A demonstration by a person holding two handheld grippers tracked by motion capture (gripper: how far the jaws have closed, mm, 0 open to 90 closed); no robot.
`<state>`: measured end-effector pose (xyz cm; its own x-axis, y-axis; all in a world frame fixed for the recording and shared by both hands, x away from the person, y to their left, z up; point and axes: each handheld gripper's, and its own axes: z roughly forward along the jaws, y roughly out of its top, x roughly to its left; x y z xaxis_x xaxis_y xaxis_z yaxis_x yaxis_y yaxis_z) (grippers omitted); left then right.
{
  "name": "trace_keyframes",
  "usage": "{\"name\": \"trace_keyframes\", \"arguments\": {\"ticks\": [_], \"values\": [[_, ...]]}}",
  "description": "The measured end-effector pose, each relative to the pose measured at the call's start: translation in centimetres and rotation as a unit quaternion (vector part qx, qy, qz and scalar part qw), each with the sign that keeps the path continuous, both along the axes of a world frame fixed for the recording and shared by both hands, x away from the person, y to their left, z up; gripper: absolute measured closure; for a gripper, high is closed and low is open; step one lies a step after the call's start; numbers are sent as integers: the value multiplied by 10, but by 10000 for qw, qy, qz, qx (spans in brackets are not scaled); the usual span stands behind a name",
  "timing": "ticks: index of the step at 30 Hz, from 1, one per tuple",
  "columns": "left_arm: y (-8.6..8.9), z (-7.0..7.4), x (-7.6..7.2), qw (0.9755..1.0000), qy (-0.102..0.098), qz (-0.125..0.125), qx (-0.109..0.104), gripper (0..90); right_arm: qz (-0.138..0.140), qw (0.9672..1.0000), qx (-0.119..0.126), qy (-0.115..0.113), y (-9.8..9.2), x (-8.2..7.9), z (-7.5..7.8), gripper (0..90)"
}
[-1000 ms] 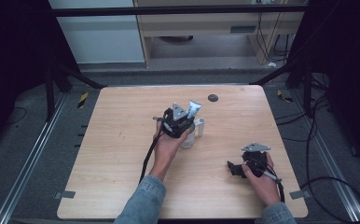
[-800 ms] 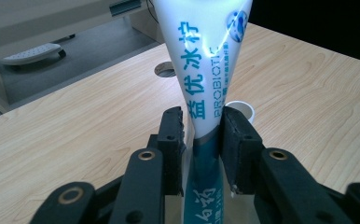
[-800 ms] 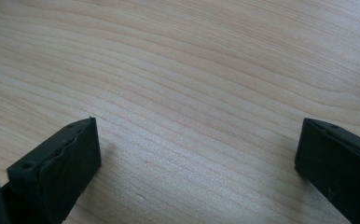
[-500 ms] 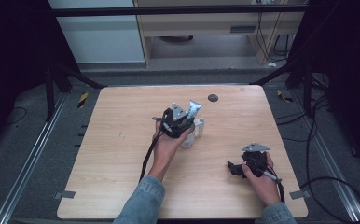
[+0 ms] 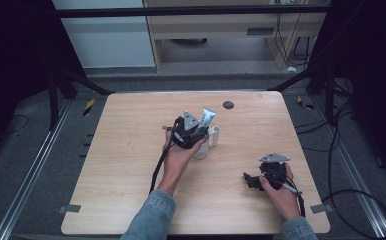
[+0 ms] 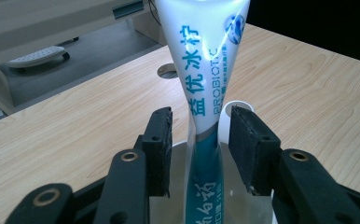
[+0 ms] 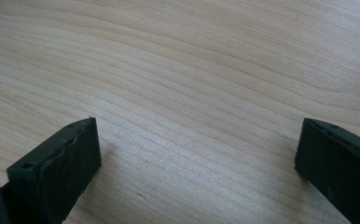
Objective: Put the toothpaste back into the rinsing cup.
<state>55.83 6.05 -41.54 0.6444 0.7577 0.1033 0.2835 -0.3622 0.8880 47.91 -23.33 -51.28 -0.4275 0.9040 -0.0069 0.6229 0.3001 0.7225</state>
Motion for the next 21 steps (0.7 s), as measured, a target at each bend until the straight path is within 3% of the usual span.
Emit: {"name": "trace_keyframes", "arguments": {"ticks": [9,21], "values": [[0,4,-4,10000,-53,-21,16,561,0,10000,0,1,0,0,0,4],[6,15,-14,10000,-9,-58,22,409,0,10000,1,1,0,0,0,4]]}}
